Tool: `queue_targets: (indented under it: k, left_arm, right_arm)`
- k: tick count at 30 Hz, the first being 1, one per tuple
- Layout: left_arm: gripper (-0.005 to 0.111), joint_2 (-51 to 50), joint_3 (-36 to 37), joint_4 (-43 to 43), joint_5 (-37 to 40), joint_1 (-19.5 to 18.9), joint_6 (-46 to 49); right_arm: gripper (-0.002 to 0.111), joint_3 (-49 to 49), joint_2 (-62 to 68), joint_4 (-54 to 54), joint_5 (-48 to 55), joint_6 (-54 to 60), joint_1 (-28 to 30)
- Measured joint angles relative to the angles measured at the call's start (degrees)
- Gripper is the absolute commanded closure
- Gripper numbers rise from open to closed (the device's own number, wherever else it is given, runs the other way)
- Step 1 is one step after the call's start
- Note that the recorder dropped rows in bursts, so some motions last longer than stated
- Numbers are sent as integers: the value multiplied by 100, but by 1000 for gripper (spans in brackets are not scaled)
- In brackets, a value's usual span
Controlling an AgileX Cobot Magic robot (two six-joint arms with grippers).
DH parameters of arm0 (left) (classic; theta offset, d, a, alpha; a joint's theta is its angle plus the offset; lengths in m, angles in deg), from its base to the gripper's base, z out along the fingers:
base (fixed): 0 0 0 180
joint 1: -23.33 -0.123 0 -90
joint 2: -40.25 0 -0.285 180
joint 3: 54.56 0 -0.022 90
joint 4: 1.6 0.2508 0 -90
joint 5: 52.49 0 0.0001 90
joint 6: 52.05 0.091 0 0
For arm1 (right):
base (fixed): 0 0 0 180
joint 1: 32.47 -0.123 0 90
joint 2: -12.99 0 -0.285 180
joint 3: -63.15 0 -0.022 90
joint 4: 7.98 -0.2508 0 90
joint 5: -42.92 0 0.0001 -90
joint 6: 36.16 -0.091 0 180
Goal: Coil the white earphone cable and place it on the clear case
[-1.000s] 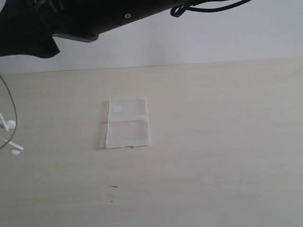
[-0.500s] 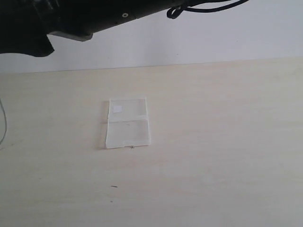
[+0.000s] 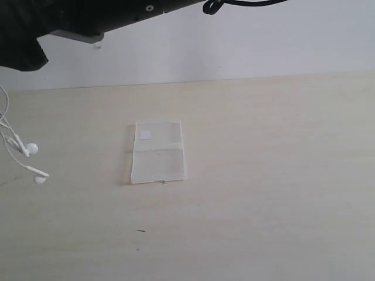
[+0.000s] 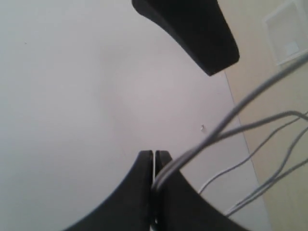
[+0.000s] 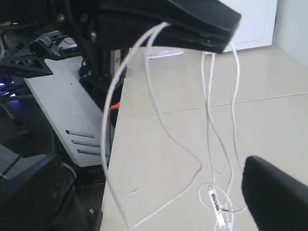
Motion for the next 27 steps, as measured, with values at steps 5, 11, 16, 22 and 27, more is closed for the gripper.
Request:
queue_targets:
  k: [5,11,16,22,27]
  left_arm:
    - [107,13,0,-19,0,0,44]
    - [107,13,0,-208,4,13,67]
    - [107,13,0,-556,48,13,154]
    - [107,13,0,-862,108,13,287]
    - [107,13,0,-954,191,13,298]
  right_arm:
    - [13,0,264,-234,-229,40,0]
    - [13,0,303,-500,-423,231,0]
    - [13,0,451,-597,-486,273,0]
    - [13,0,567,-816,-491,411,0]
    - [13,0,642,-1080,-491,619,0]
